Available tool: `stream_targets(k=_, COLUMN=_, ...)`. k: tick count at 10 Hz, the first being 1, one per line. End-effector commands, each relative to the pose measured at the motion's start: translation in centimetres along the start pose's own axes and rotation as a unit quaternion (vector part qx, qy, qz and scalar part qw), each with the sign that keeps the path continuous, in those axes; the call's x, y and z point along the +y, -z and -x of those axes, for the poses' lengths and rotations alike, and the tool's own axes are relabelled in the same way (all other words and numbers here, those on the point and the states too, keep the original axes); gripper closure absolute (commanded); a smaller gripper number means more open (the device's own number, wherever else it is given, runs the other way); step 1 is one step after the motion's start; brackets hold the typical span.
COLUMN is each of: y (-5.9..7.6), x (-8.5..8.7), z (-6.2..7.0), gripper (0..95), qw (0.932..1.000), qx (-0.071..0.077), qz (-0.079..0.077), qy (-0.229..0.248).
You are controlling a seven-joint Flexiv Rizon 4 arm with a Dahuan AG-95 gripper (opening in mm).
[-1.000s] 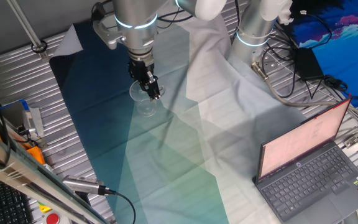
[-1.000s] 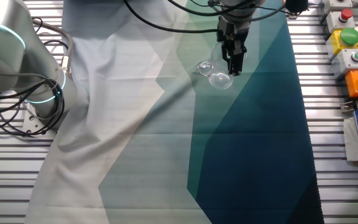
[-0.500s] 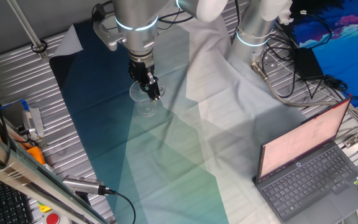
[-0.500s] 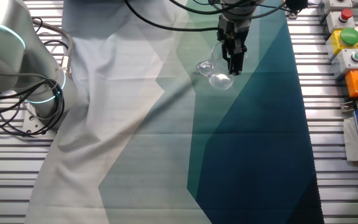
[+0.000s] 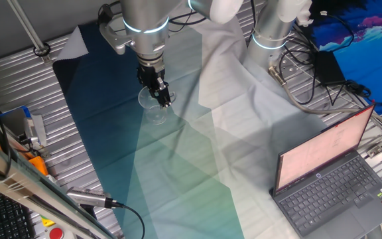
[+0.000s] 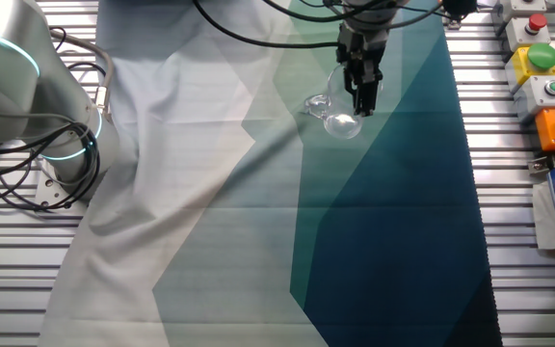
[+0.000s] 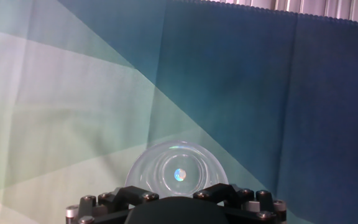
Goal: Pick up the cup
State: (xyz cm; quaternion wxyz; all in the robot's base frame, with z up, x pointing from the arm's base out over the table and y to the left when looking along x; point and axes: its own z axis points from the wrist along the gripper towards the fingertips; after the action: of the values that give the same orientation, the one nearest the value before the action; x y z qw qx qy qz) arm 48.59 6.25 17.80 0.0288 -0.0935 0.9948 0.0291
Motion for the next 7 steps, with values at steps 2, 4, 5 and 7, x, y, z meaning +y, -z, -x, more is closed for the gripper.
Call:
stream_targets(k=2, y=0.06, x=-0.05, z=-0.04, gripper=95.0, qw=0.9999, qx=-0.002, qz=0.012, qy=0.001)
stream_targets(k=4, y=0.06, x=-0.05, z=-0.04, gripper=95.0, qw=1.0000, qx=-0.001, qz=0.008, qy=0.000)
stream_targets(k=5, y=0.06, x=-0.05, z=-0.04, gripper=95.0, qw=1.0000, qx=-0.001, qz=0.007, qy=0.000)
stream_targets(k=7, y=0.06, x=-0.05, z=-0.04, gripper=95.0, qw=1.0000, qx=-0.001, qz=0.004, qy=0.000)
